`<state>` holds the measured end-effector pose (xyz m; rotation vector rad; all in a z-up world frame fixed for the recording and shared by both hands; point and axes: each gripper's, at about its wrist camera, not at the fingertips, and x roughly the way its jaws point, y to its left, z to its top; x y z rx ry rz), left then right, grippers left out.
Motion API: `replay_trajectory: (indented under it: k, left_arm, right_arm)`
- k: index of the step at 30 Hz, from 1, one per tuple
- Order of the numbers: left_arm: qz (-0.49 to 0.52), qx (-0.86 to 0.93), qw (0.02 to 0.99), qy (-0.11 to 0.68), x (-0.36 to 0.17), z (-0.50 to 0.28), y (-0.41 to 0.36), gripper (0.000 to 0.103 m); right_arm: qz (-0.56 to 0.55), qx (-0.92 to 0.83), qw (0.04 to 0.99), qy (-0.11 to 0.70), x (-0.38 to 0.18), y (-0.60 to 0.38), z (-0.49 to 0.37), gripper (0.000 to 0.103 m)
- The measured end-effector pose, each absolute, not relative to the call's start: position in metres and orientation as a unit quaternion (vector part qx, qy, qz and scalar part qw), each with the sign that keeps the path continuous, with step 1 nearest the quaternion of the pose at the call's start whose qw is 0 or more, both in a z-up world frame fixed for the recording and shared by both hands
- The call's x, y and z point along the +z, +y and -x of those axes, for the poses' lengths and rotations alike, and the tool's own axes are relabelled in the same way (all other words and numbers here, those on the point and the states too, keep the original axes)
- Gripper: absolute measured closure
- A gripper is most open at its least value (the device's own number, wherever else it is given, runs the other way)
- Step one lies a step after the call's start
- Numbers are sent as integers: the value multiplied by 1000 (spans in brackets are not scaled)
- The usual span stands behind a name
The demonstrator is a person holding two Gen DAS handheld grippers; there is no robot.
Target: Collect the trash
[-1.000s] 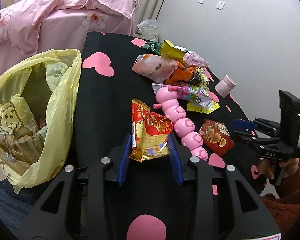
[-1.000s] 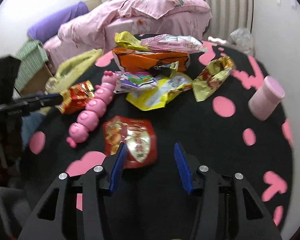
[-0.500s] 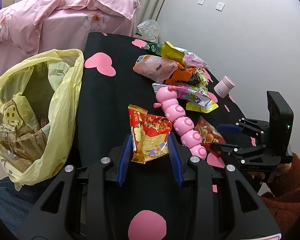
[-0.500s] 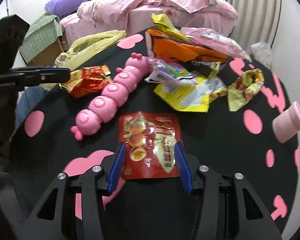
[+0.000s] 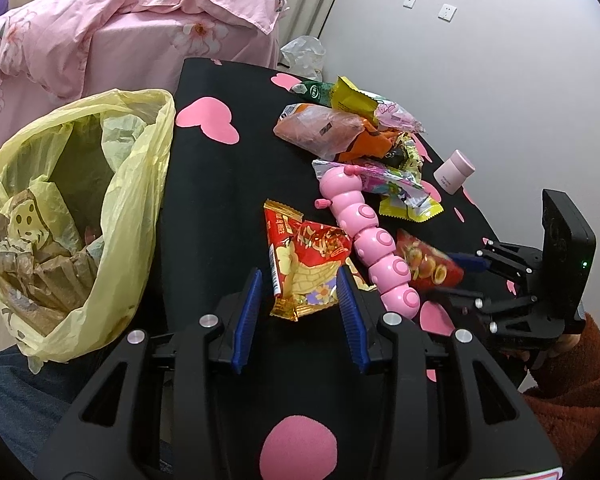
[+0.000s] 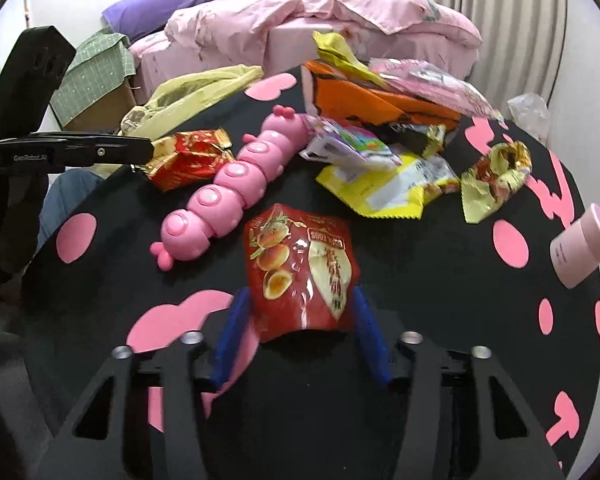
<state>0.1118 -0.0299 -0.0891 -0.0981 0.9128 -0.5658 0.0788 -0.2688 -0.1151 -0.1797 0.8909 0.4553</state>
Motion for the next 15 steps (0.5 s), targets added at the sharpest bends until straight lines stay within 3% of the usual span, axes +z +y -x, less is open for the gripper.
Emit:
replay_trajectory:
  k: [11,12,13,15]
  left_arm:
    - [26,-273,853,444,-94,-114,-42,66]
    - [26,-274,852,445,-95,-115,-44,70]
    - [24,-275,852,445,-95,-116,-44,84]
    - [19,-275,854,441,-93,-115,-45,89]
  right_arm:
    - [74,201,890,402,-91,-281,-71,74]
    - [72,199,891,402,-91,-282,-71,74]
    - [71,198,891,402,-91,-283,-71,74]
    - [70,197,893,399,-90,-284,-69,74]
